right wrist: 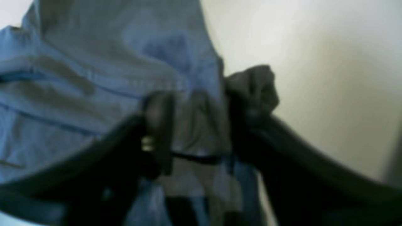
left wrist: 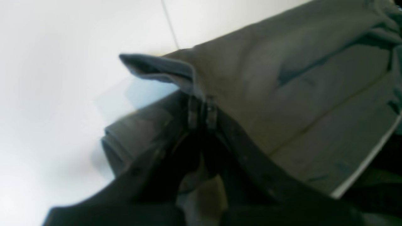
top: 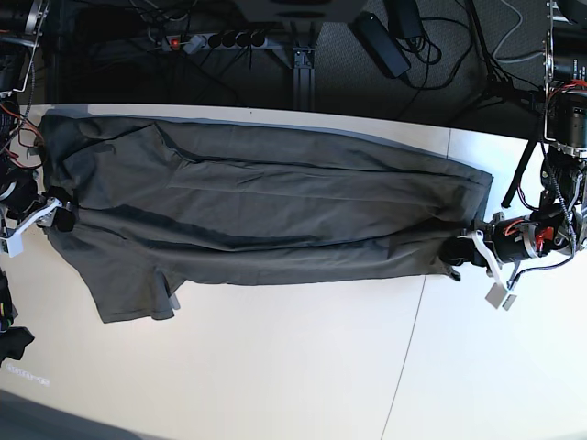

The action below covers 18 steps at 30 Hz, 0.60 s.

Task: Fold the T-shirt properly
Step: 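Fold the hem edge over onto the shirt with both grippers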

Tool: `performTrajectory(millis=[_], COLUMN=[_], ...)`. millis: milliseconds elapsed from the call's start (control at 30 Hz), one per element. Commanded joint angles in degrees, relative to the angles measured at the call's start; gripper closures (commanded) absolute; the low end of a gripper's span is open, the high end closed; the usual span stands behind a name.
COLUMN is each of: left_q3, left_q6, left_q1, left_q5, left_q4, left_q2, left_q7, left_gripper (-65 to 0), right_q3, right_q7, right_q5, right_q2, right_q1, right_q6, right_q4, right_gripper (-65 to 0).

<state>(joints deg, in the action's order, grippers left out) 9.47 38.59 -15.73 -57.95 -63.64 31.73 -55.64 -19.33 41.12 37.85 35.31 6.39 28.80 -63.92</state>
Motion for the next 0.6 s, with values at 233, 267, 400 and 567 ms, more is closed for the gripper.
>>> performTrajectory(millis=[233, 267, 400, 567], left_q3=[-0.37, -0.37, -0.37, -0.37], left_q6=[1.41, 1.41, 1.41, 1.41], left_q1=[-1.22, -1.22, -1.22, -1.22], left_q5=[0.39, 0.39, 0.37, 0.35], left_q4=[-0.85, -0.85, -0.85, -0.85], left_q2=[0.98, 0.98, 0.98, 1.01], left_q7=[1.22, 0.94, 0.96, 0.94], left_gripper=[0.0, 0.0, 0.0, 0.0], right_q3=[-6.25, -5.51, -0.70, 2.49], right_q7=[-1.46, -1.64, -5.44, -9.84], right_q5=[0.59, -0.57, -4.00, -9.18], right_q2=[1.44, 1.07, 0.17, -1.22], right_q1=[8.39, 10.16, 16.98, 24.94], right_q6=[3.15, 3.15, 3.15, 3.10], right_q4=[-2.49, -1.64, 6.43, 21.03], right_gripper=[-34.1, -34.1, -34.1, -34.1])
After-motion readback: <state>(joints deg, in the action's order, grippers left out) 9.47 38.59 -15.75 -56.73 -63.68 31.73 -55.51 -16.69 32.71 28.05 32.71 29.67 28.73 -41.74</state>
